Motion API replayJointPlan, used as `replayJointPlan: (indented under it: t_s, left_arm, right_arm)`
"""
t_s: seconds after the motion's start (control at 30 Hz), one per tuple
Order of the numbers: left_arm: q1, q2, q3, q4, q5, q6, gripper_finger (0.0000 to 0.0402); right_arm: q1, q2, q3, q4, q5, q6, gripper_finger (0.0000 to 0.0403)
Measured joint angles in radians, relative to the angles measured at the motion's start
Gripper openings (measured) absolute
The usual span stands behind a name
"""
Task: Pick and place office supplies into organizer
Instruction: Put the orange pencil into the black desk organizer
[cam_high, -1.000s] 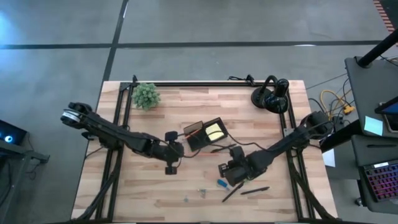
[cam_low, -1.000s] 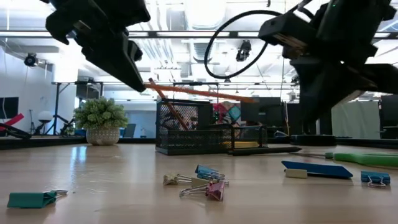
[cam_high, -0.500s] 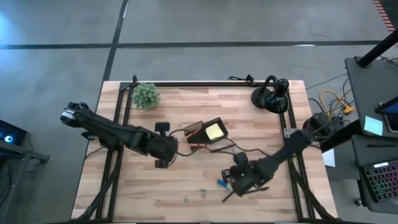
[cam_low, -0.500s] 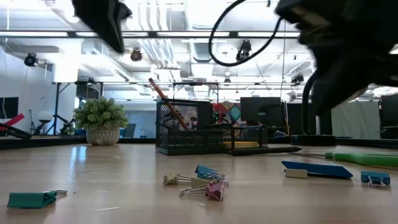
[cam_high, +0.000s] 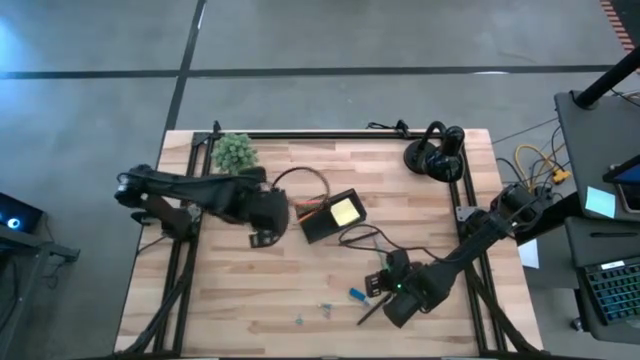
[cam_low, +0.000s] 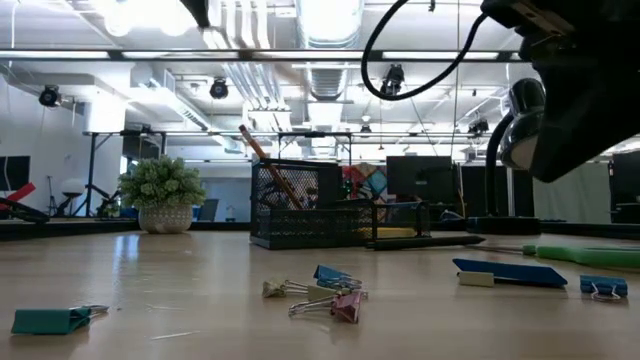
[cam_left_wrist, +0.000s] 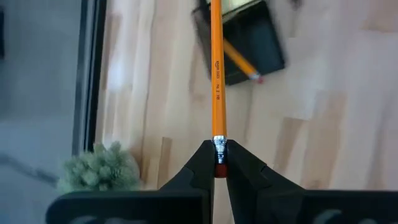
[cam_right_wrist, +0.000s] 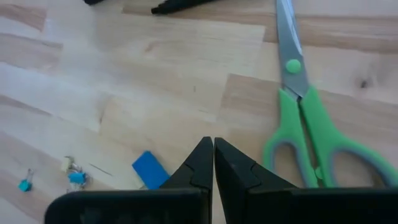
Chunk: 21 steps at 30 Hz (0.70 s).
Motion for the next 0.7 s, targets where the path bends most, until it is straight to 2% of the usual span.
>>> replayJointPlan:
  t_s: [0.1,0.2,0.37,0.7]
  left_arm:
    - [0.07,0.033,-0.035,0.001,0.047,-0.059,0.0004]
    - [0.11,0.027,-0.102,-0.006,0.179,-0.124,0.0007]
    - [0.11,0.013,-0.163,-0.001,0.201,-0.191,0.0012]
    - [0.109,-0.043,-0.15,-0.003,0.196,-0.282,0.0007]
  right_arm:
    - [0.0,0.0,0.0,0.0,0.003,-0.005,0.0009]
    - [0.0,0.0,-0.003,-0.002,0.002,-0.015,0.0009]
    - [0.0,0.0,-0.009,-0.004,-0.003,-0.038,0.0009]
    - [0.0,0.0,-0.03,-0.004,-0.006,-0.041,0.0009]
